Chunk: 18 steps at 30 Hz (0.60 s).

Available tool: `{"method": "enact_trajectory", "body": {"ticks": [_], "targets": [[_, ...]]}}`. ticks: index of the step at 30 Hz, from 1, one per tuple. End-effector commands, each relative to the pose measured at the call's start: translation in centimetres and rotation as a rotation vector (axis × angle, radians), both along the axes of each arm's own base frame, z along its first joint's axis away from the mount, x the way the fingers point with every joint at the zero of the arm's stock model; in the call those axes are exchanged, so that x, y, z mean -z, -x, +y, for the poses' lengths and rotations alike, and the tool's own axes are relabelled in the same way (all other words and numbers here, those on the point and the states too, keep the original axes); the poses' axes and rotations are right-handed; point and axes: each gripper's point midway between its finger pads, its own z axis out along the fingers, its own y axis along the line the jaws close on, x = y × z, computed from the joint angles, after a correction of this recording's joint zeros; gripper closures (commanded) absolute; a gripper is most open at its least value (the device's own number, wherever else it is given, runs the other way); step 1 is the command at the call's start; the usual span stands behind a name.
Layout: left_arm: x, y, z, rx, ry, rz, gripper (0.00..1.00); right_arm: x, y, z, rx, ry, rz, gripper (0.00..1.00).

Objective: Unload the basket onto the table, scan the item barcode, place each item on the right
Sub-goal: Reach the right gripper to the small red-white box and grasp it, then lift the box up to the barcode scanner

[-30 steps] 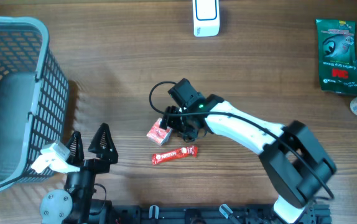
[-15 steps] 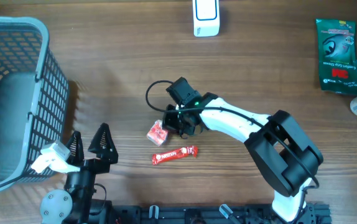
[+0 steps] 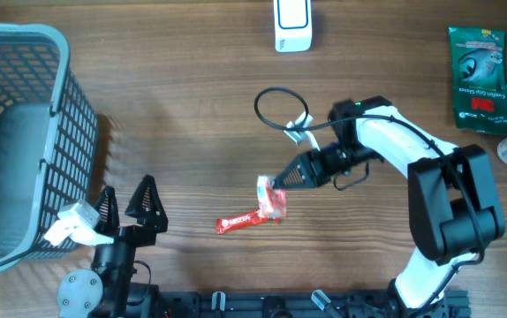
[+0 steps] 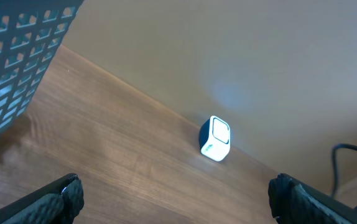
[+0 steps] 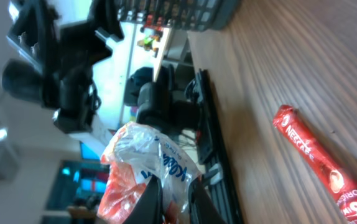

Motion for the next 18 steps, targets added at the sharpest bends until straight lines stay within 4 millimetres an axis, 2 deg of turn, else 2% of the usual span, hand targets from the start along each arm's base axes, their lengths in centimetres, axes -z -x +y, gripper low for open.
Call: {"method": "enact_trajectory", "body": {"ticks": [1,3,9,11,12,14,16,17,18], "targets": [[0.2,0.0,-0.3,0.017,-0.006,0.000,0.00,-2.0,2.3,-0.7,-0.103,-0.177,-0.352,0.95],[0.2,0.0,-0.3,0.017,-0.006,0.000,0.00,-1.8,3.0,-1.1,-0.143,-0.147,-0.361,0.96],[0.1,0.0,-0.3,0.017,-0.006,0.000,0.00,-1.6,3.1,-1.2,-0.156,-0.142,-0.370,0.96],[0.1,0.0,-0.3,0.017,-0.006,0.000,0.00,-0.7,2.7,-1.2,-0.174,-0.143,-0.440,0.95],[0.1,0.0,-0.3,0.017,-0.006,0.000,0.00,0.4,1.9,-1.0,-0.190,-0.145,-0.534,0.95],[0.1,0.0,-0.3,0.017,-0.006,0.000,0.00,2.9,-1.9,-0.2,-0.126,-0.018,-0.543,0.95],[0.1,0.0,-0.3,0.017,-0.006,0.000,0.00,5.7,-7.5,0.0,0.024,0.245,-0.494,0.95],[0.1,0.0,-0.3,0.017,-0.006,0.000,0.00,6.7,-11.1,-0.5,0.132,0.398,-0.529,0.96],[0.1,0.0,-0.3,0.017,-0.006,0.000,0.00,6.3,-12.6,-0.6,0.153,0.421,-0.584,0.96]]}}
